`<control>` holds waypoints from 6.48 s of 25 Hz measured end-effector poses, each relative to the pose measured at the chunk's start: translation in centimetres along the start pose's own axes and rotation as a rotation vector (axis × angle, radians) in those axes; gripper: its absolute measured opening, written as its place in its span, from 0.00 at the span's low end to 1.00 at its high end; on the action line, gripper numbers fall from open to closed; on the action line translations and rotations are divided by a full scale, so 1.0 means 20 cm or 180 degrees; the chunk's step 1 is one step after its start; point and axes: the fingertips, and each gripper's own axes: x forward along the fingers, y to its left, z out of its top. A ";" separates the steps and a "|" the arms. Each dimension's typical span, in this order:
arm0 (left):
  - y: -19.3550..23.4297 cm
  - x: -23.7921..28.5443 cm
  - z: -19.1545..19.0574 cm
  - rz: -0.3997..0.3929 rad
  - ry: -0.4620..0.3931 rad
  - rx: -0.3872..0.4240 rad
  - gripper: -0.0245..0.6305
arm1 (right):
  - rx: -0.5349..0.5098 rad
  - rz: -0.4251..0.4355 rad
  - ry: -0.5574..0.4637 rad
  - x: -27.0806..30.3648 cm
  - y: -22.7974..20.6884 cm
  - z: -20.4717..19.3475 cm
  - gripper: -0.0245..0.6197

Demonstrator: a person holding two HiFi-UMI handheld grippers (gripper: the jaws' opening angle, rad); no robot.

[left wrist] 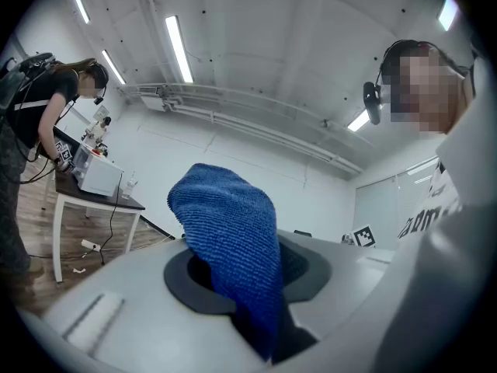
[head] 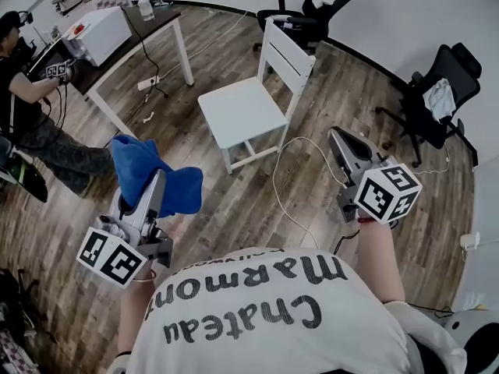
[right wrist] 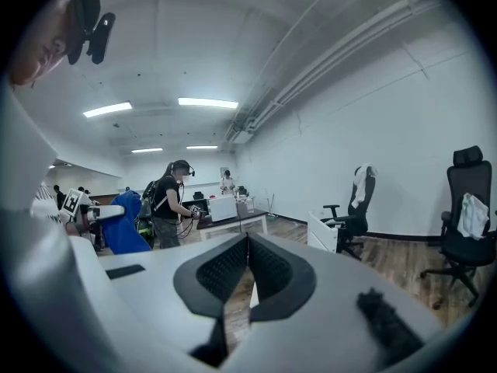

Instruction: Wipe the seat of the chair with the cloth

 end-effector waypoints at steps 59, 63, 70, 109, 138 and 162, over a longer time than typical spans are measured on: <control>1.29 1.76 -0.04 -0.1060 0.0912 -0.0070 0.21 | 0.0646 -0.1221 0.0724 1.33 -0.70 -0.21 0.06; 1.26 1.90 -0.05 -0.1122 0.0951 -0.0071 0.21 | 0.0666 -0.1177 0.0719 1.42 -0.82 -0.19 0.06; 1.26 2.20 -0.24 -0.1052 0.1223 -0.0016 0.22 | 0.0849 -0.1170 0.0879 1.53 -1.06 -0.34 0.06; 2.18 3.77 -1.84 -0.0203 0.1869 -0.1691 0.22 | 0.2569 -0.1476 0.1165 2.28 -0.97 -1.55 0.06; 2.06 3.68 -2.84 -0.1502 0.3258 0.1384 0.31 | 0.3461 -0.1853 0.0883 2.21 -0.68 -1.86 0.06; 1.44 3.32 -3.01 -0.1653 0.3179 0.1122 0.31 | 0.3774 -0.2355 0.0452 1.70 -0.32 -2.10 0.06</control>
